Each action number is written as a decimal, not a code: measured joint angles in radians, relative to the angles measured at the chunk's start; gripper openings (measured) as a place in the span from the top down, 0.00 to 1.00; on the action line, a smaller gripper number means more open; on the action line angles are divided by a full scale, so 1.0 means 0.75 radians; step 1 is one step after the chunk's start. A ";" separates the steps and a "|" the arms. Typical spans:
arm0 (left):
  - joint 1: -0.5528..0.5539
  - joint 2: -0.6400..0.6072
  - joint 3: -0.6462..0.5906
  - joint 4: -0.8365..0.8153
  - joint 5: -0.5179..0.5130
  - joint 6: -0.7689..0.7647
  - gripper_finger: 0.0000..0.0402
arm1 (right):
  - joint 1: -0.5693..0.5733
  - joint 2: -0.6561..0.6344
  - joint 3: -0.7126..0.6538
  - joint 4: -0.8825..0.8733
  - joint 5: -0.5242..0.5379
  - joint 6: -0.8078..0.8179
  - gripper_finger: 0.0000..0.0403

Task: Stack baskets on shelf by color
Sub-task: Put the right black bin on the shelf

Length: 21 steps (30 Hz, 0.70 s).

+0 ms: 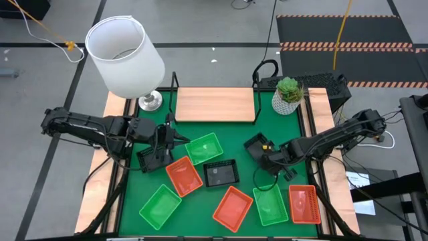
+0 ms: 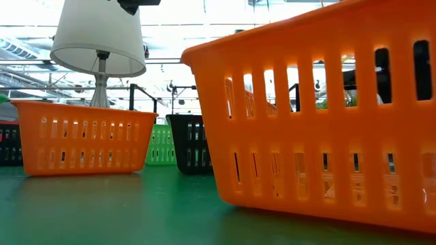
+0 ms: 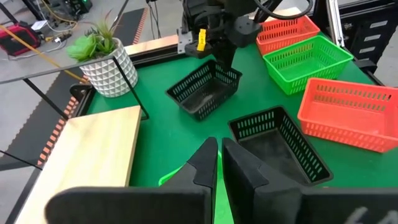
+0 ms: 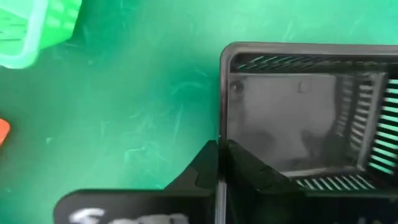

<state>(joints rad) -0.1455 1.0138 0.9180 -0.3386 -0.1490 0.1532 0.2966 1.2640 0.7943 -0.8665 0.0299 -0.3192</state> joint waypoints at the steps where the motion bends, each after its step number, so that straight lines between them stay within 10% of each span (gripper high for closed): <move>1: 0.000 0.000 0.000 0.000 0.000 0.000 0.93 | 0.000 0.000 0.015 -0.008 0.000 0.015 0.96; 21: 0.000 0.000 0.000 -0.001 0.000 0.001 0.93 | 0.057 0.007 0.628 -0.212 0.254 0.382 0.98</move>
<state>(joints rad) -0.1455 1.0138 0.9180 -0.3391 -0.1490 0.1535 0.3396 1.2696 1.2652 -1.0252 0.2202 -0.0325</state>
